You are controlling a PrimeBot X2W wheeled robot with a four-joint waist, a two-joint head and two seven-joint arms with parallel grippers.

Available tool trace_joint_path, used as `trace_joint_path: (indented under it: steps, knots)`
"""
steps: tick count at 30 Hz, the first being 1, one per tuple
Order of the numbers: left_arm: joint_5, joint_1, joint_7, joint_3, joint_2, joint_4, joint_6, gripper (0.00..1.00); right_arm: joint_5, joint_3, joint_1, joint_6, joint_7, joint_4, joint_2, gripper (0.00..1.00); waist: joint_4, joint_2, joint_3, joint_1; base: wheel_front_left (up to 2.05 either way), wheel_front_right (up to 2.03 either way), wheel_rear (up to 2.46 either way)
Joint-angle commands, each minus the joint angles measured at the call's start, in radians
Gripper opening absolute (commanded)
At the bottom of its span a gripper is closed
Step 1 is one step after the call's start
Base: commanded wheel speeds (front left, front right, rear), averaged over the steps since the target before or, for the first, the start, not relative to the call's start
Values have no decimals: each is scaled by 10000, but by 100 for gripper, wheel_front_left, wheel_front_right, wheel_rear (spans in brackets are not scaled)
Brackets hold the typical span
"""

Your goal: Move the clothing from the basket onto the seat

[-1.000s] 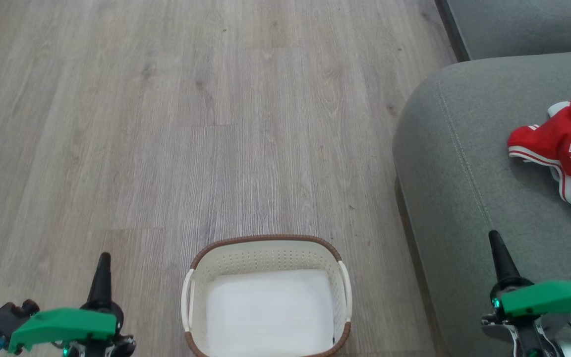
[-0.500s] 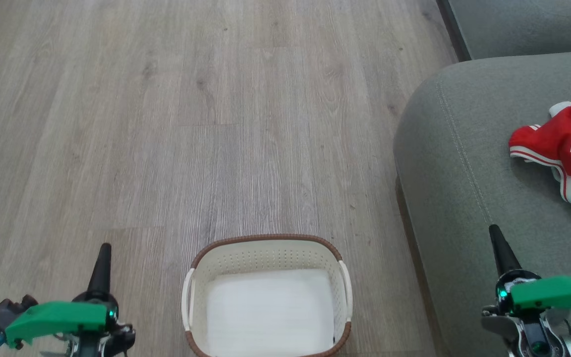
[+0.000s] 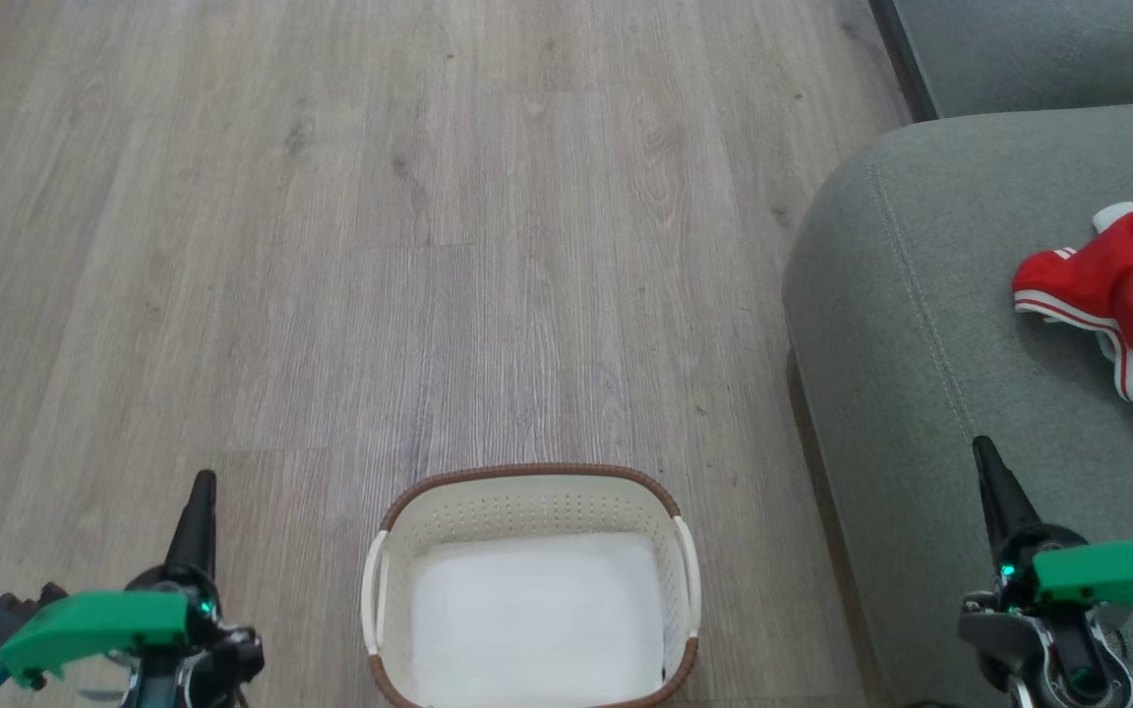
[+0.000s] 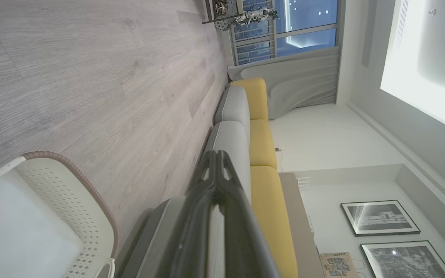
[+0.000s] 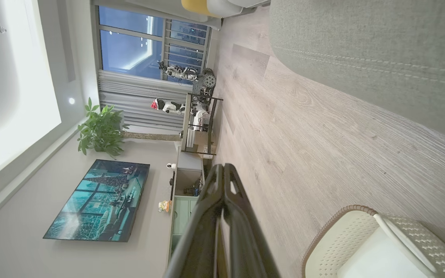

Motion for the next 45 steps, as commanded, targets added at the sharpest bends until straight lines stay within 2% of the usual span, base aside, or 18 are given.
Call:
trace_joint_path:
  steps: [1,14,45]
  knots:
    - [-273,-657,103,353,32,-386,-100,0,275,98,-572,-1,111,-293,10,0,3,0,1,0,0,0,0]
    - [-1653,-858,475,502,-22,-415,-153,0,1585,-71,-735,-2,479,-256,121,0,30,0,11,0,0,0,0]
    - [-1654,-857,473,500,-22,-417,-153,0,1569,-91,-737,-2,495,-255,135,0,30,0,12,0,0,0,0]
